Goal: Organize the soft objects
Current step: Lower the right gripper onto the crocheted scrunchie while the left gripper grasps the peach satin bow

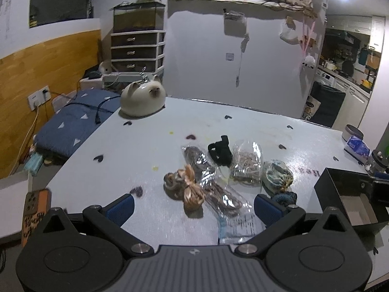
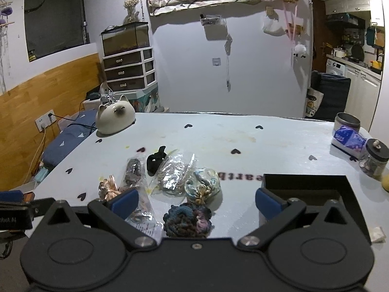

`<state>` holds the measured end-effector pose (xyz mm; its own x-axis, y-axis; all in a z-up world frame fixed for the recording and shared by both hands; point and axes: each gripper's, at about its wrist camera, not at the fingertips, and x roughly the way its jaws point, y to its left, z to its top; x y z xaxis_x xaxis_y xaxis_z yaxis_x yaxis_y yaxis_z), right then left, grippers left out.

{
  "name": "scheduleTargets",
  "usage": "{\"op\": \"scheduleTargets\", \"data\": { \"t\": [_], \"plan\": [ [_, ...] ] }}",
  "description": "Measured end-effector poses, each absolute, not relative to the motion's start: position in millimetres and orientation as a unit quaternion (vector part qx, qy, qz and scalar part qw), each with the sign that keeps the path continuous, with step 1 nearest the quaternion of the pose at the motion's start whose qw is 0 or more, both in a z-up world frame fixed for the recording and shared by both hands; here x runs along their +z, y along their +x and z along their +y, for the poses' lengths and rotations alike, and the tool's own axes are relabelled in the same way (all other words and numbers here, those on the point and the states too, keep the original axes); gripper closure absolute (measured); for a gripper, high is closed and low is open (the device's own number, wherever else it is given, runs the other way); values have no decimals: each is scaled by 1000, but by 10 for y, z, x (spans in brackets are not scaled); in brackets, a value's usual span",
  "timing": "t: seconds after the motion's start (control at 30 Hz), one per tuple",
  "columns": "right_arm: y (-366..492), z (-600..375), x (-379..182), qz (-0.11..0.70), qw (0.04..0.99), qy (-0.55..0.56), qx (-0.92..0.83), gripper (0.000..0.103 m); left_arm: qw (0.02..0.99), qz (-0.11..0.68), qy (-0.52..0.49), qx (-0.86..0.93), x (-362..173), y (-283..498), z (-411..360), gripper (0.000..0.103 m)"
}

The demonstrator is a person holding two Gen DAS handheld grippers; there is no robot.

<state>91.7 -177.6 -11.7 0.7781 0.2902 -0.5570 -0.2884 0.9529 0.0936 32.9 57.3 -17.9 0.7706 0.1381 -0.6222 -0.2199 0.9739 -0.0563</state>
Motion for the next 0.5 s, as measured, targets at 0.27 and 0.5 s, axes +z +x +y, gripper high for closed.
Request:
{"op": "scheduleTargets", "data": {
  "t": [0.27,0.5],
  "plan": [
    [1264,-1682,-322,323,935,3,149,0,942,329,-40,51,-281,688,722,0],
    [1626,-1544,-632,380,910,4,167,0,936,353,16,-17,-463,1079,820,0]
  ]
}}
